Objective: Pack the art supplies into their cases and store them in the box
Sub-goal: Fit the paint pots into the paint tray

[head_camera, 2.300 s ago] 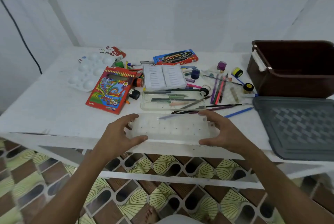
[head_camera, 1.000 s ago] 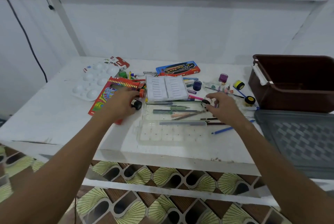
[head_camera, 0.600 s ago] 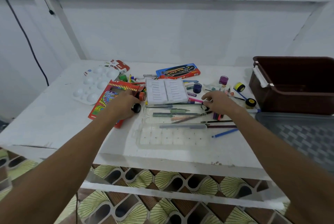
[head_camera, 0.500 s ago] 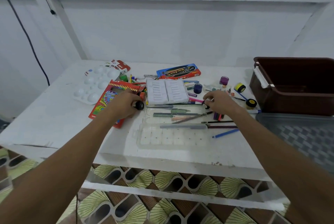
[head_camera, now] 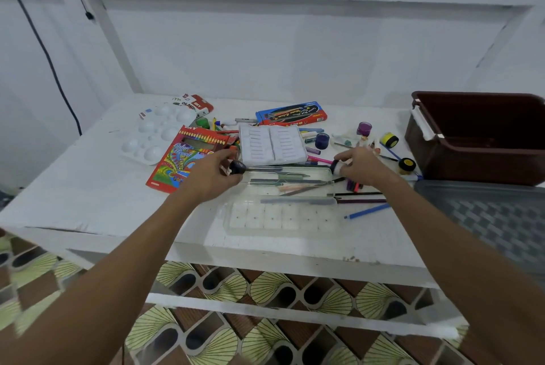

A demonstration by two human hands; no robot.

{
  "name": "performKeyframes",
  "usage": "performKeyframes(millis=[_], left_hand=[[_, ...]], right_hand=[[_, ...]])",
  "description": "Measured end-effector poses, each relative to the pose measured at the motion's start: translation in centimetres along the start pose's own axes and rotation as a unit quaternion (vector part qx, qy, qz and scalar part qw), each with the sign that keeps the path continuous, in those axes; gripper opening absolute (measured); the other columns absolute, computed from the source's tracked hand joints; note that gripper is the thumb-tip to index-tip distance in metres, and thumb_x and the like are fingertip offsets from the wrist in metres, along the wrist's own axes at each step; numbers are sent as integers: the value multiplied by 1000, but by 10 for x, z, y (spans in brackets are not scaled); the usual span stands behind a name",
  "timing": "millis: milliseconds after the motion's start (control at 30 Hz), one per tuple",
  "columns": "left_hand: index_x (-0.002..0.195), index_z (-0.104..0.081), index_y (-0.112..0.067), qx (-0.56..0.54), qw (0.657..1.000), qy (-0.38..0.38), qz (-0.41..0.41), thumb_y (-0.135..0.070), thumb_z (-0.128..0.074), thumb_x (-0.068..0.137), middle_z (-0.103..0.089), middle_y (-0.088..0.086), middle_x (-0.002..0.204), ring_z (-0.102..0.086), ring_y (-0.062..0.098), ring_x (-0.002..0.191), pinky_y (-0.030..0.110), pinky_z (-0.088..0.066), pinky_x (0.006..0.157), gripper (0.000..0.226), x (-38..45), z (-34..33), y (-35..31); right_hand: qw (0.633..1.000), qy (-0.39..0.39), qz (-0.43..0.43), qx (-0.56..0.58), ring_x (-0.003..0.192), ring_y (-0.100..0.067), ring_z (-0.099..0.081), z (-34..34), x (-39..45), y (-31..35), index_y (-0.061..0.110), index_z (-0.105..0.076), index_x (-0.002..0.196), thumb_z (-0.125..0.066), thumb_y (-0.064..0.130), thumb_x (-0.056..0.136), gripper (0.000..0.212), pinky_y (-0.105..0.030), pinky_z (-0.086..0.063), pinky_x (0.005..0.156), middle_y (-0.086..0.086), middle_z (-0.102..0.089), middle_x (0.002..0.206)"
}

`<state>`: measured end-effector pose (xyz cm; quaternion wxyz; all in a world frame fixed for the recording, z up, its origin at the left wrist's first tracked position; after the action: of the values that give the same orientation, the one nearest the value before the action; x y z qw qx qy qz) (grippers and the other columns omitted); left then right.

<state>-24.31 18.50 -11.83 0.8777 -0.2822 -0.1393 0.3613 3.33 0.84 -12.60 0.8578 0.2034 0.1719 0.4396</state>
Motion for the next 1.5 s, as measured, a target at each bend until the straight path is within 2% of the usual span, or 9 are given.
performKeyframes(millis=[67, 167, 333, 467, 700, 800, 1133, 1333, 1500], left_hand=[[131, -53, -23, -4, 1000, 3, 5, -32, -70, 82, -62, -2, 104, -59, 14, 83, 23, -40, 70, 53, -2, -2, 0], [123, -59, -23, -14, 1000, 6, 5, -31, -72, 80, -65, -2, 102, -60, 12, 80, 22, -42, 65, 45, -5, -4, 0], [117, -56, -19, -32, 999, 8, 31, -27, -74, 78, -62, -3, 96, -60, 11, 77, 17, -42, 59, 44, -11, -4, -1], [110, -56, -17, -40, 999, -2, 23, -23, -76, 77, -62, -3, 97, -61, 12, 79, 17, -44, 61, 39, -20, 2, -8], [107, -58, -20, -34, 999, 29, -15, -19, -78, 72, -64, -5, 100, -64, 14, 89, 25, -52, 73, 39, -45, 0, -10], [115, -59, -21, 0, 999, 36, -30, -25, -78, 72, -64, -9, 103, -62, 11, 87, 25, -50, 74, 47, -52, -2, -7], [106, -64, -21, 68, 994, 37, -81, -27, -74, 79, -65, -6, 98, -53, 12, 84, 24, -37, 66, 30, -55, -12, -2], [107, -64, -17, 99, 990, 20, -99, -29, -73, 80, -60, -2, 103, -52, 17, 96, 33, -47, 81, 31, -55, -17, 0], [100, -66, -17, 102, 987, 25, -120, -24, -74, 78, -60, -1, 102, -54, 19, 93, 32, -47, 79, 24, -54, -18, 0]], right_hand=[[1000, 22, 5, -10, 104, -18, -57, -2, -1, -3, 10, -57, 126, -66, 14, 82, 45, -22, -42, 81, -7, -59, 125], [1000, 6, 10, -13, 92, -15, -54, -4, 1, -5, 10, -59, 119, -77, 20, 75, 49, -24, -42, 76, -6, -59, 115], [998, -65, 21, 2, 89, -17, -50, -2, -2, -3, 7, -56, 125, -68, 6, 77, 50, -24, -40, 79, -14, -58, 117], [989, -129, 73, 10, 106, -29, -50, 0, -17, 22, 7, -59, 124, -64, 6, 80, 44, -18, -30, 80, -17, -56, 108], [976, -31, 176, 126, 92, -9, -57, -48, -77, 119, 13, -64, 111, -75, 18, 76, 37, -11, -46, 79, -2, -63, 107], [968, -27, 211, 132, 76, 1, -53, -72, -89, 140, 11, -68, 106, -79, 18, 71, 37, -4, -39, 69, 2, -67, 102], [973, -60, 171, 142, 82, -16, -58, -109, -88, 137, 12, -69, 95, -73, 6, 74, 23, -31, -52, 77, -1, -66, 90], [969, -87, 184, 140, 79, -9, -55, -115, -87, 138, 12, -69, 97, -74, 9, 76, 22, -26, -52, 77, 1, -62, 91], [970, -88, 168, 153, 78, -6, -55, -115, -85, 135, 10, -68, 97, -76, 9, 76, 23, -16, -49, 76, 1, -59, 92]])
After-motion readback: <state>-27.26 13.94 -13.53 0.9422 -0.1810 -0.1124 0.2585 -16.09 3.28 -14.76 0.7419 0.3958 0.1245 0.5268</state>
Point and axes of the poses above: each hand's wrist, its own x-axis towards the middle knuckle, its own z-axis out of the back of the hand, y = z × x, the point moved 5 cm from there along x, towards the middle knuckle
